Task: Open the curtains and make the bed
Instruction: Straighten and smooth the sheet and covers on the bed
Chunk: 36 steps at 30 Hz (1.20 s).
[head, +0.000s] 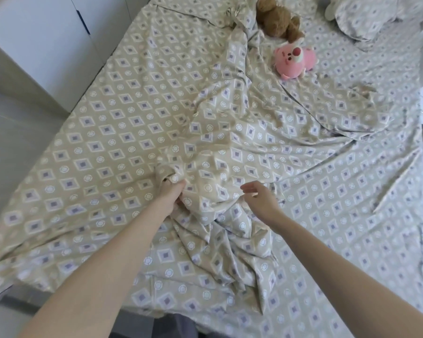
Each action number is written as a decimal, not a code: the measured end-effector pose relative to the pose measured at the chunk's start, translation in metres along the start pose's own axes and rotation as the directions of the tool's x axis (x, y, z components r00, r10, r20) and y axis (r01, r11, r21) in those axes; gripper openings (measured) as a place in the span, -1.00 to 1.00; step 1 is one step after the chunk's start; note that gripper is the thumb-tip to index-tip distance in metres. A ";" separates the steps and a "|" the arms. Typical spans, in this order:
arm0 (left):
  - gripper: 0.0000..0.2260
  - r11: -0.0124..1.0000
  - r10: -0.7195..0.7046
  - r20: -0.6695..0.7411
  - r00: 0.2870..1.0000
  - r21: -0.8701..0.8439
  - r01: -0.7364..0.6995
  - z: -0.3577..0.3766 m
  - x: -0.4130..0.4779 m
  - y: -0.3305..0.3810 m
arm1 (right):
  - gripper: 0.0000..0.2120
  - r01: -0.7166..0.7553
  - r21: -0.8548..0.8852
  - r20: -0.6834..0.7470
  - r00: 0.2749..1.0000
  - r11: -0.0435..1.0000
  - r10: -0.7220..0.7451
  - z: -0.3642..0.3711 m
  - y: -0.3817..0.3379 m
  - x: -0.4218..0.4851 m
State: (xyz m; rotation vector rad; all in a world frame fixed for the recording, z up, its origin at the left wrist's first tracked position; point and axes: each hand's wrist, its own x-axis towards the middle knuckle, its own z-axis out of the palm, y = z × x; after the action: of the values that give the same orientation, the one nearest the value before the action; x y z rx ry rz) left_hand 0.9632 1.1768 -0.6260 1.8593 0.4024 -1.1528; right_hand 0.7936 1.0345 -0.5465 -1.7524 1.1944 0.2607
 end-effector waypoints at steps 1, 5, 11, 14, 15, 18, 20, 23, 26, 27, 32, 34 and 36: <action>-0.70 0.992 0.092 0.013 0.996 0.084 -0.093 0.000 -0.010 0.003 | -0.71 0.020 0.011 -0.026 0.999 1.000 -0.020 -0.006 -0.003 -0.005; -0.78 0.908 0.298 0.166 0.940 0.253 -0.332 0.004 -0.058 0.015 | -0.72 0.052 0.039 -0.088 0.995 0.998 -0.049 -0.036 -0.010 -0.021; -0.86 0.934 0.294 0.288 0.911 0.114 -0.338 0.020 -0.127 0.037 | -0.71 0.111 -0.037 -0.074 0.991 0.993 -0.113 -0.087 -0.001 -0.057; -0.82 0.942 0.305 0.367 0.879 0.016 -0.334 0.037 -0.168 0.049 | -0.57 0.163 -0.145 0.014 0.987 0.976 -0.163 -0.105 0.013 -0.080; -0.82 0.942 0.314 0.396 0.863 -0.017 -0.334 0.045 -0.182 0.052 | -0.48 0.183 -0.171 0.039 0.983 0.968 -0.179 -0.109 0.019 -0.087; -0.86 0.927 0.367 0.445 0.817 -0.099 -0.362 0.070 -0.223 0.058 | -0.17 0.235 -0.190 0.099 0.970 0.953 -0.220 -0.120 0.032 -0.108; -0.84 0.920 0.390 0.456 0.800 -0.146 -0.365 0.092 -0.255 0.056 | -0.04 0.264 -0.200 0.107 0.963 0.944 -0.247 -0.129 0.043 -0.121; -0.82 0.910 0.415 0.483 0.771 -0.226 -0.348 0.123 -0.302 0.050 | -0.17 0.319 -0.162 0.018 0.947 0.934 -0.320 -0.143 0.059 -0.136; -0.83 0.888 0.459 0.492 0.740 -0.233 -0.396 0.149 -0.344 0.045 | -0.59 0.353 -0.050 -0.155 0.921 0.934 -0.356 -0.169 0.069 -0.153; -0.84 0.877 0.478 0.474 0.740 -0.211 -0.431 0.158 -0.357 0.044 | -0.69 0.377 -0.031 -0.199 0.905 0.926 -0.375 -0.181 0.074 -0.159; -0.82 0.809 0.572 0.258 0.779 -0.019 -0.588 0.194 -0.398 0.038 | -0.77 0.372 -0.012 -0.382 0.856 0.928 -0.348 -0.240 0.097 -0.185; -0.76 0.779 0.600 0.208 0.772 0.064 -0.623 0.208 -0.405 0.032 | -0.79 0.372 -0.014 -0.441 0.831 0.928 -0.339 -0.259 0.107 -0.194; -0.67 0.766 0.608 0.165 0.776 0.132 -0.629 0.222 -0.410 0.026 | -0.84 0.383 -0.030 -0.487 0.801 0.923 -0.348 -0.276 0.114 -0.207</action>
State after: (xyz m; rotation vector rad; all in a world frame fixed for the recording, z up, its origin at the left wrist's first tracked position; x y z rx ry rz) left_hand 0.6461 1.0501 -0.3073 1.8554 -0.3893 -0.8345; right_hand 0.5104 0.9328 -0.3425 -2.0066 1.1491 -0.4800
